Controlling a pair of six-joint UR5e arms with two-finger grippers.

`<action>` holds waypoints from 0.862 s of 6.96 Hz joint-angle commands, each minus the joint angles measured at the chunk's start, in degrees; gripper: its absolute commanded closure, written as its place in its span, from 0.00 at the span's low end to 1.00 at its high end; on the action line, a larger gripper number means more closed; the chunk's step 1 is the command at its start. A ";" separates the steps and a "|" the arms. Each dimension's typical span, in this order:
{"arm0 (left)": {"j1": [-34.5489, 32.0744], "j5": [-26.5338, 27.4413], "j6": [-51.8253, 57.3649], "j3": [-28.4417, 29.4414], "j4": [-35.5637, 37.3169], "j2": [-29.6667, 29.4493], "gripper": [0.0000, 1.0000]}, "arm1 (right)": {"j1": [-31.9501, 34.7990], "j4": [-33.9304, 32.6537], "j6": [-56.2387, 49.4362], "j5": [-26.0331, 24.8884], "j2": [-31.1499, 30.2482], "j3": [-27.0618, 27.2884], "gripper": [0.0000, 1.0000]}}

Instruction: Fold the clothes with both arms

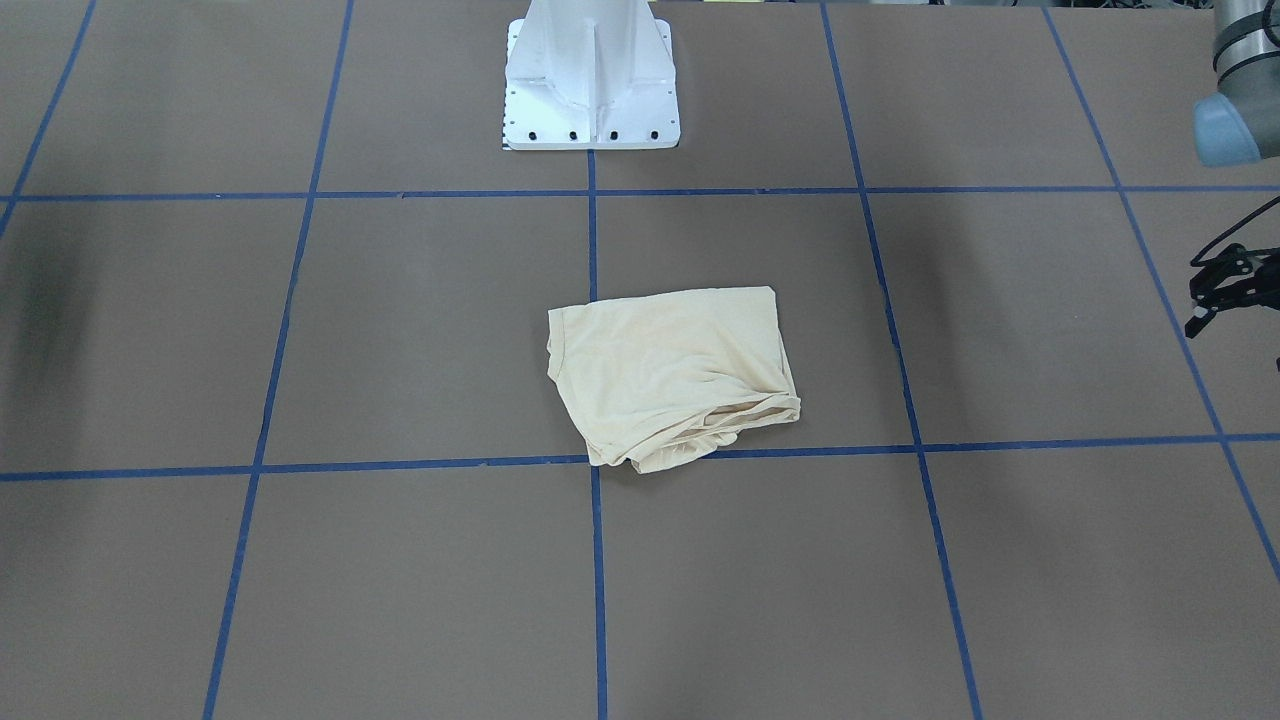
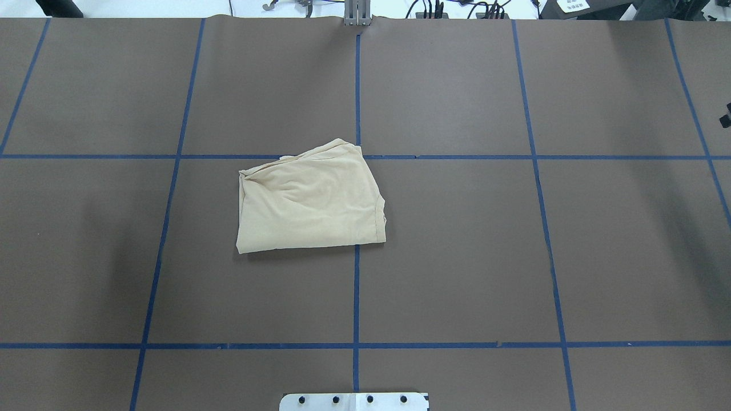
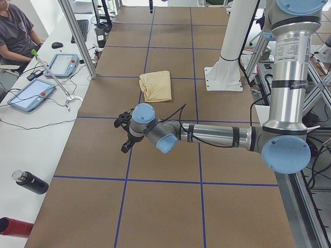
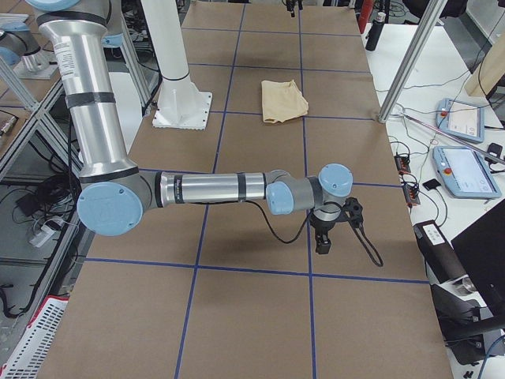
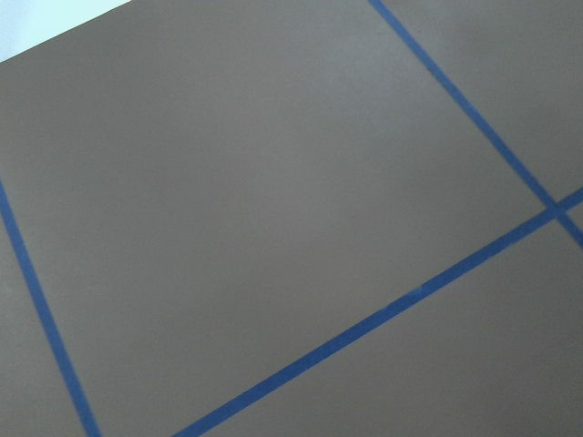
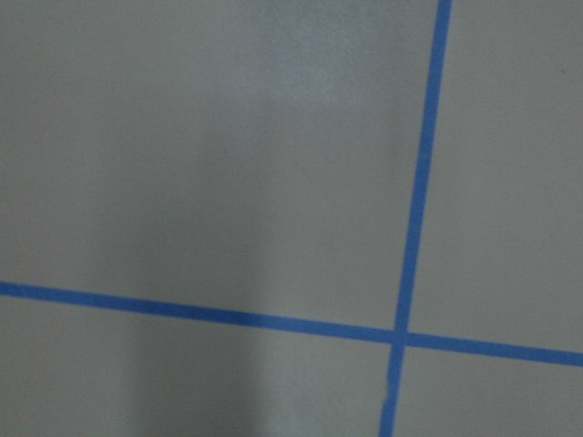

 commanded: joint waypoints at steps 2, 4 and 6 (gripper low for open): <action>-6.23 -5.23 6.86 -0.16 12.16 -1.25 0.00 | 2.18 -9.45 -6.60 0.90 -0.88 3.46 0.00; -8.95 -7.61 6.51 -1.82 20.25 -4.50 0.00 | 2.18 -8.83 -7.21 3.29 -2.29 4.42 0.00; -9.14 -7.63 6.50 -2.89 22.41 -3.98 0.00 | 2.18 -8.57 -7.73 3.37 -3.25 3.73 0.00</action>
